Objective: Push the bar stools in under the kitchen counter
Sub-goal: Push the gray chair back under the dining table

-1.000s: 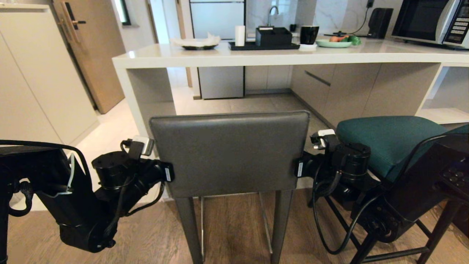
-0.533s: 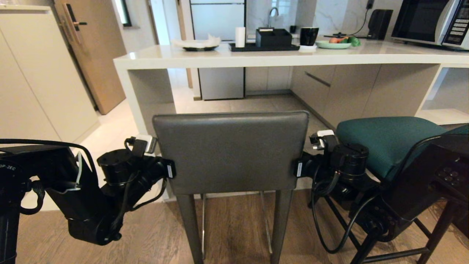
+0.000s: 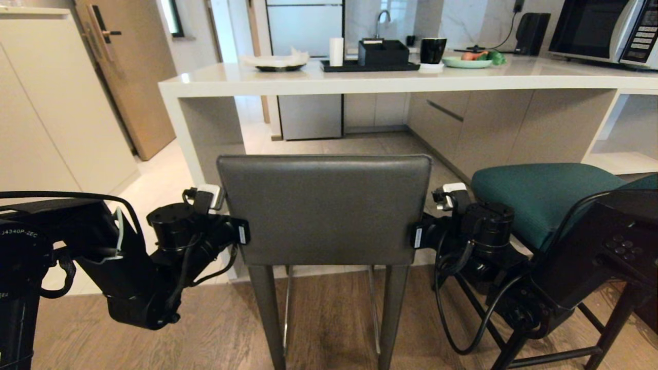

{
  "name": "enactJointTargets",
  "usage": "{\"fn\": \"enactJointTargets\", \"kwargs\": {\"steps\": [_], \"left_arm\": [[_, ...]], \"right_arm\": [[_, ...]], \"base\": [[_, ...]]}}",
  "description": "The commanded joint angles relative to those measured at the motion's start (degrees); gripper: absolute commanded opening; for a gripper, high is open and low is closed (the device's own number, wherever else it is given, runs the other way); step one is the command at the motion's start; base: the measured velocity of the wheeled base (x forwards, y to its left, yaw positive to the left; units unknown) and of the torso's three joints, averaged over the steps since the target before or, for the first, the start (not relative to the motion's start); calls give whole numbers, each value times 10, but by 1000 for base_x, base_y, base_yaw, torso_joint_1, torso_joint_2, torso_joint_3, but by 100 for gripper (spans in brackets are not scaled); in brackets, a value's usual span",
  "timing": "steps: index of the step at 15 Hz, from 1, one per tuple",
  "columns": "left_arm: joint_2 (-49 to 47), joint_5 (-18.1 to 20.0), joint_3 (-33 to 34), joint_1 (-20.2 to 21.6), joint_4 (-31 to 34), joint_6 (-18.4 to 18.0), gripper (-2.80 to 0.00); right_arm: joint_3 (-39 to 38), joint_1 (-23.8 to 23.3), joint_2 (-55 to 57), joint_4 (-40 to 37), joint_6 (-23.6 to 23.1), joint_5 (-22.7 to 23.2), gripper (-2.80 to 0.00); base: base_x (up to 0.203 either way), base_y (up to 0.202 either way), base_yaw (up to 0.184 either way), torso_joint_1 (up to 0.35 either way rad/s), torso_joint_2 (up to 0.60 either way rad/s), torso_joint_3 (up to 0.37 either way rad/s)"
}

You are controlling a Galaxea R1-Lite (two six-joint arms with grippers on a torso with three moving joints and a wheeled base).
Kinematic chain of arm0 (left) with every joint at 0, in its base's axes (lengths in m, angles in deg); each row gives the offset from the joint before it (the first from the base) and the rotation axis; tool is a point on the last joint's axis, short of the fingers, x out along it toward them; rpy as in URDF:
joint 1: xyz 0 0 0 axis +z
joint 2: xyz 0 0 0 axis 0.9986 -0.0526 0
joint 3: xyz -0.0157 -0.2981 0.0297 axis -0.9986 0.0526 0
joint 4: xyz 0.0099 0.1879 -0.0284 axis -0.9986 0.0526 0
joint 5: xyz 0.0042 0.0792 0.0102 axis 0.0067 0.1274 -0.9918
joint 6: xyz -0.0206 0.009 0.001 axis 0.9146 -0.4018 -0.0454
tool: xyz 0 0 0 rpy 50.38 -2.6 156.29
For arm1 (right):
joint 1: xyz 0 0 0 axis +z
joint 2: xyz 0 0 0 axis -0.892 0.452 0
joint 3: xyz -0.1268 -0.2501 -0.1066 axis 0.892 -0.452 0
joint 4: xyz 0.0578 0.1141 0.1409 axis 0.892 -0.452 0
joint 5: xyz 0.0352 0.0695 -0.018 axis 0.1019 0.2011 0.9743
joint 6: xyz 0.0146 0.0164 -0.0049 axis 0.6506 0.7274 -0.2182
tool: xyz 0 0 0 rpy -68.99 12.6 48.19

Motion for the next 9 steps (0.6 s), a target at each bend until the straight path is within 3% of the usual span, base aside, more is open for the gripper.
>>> {"fn": "enactJointTargets", "kwargs": {"steps": [1, 9], "left_arm": [[5, 1, 9, 0, -7, 1, -280], [20, 2, 62, 2, -53, 13, -280]], "right_arm": [[0, 0, 0, 4, 0, -1, -280], [97, -9, 33, -44, -2, -6, -280]], "base": [[0, 0, 0, 0, 0, 0], [0, 0, 0, 0, 0, 0]]}}
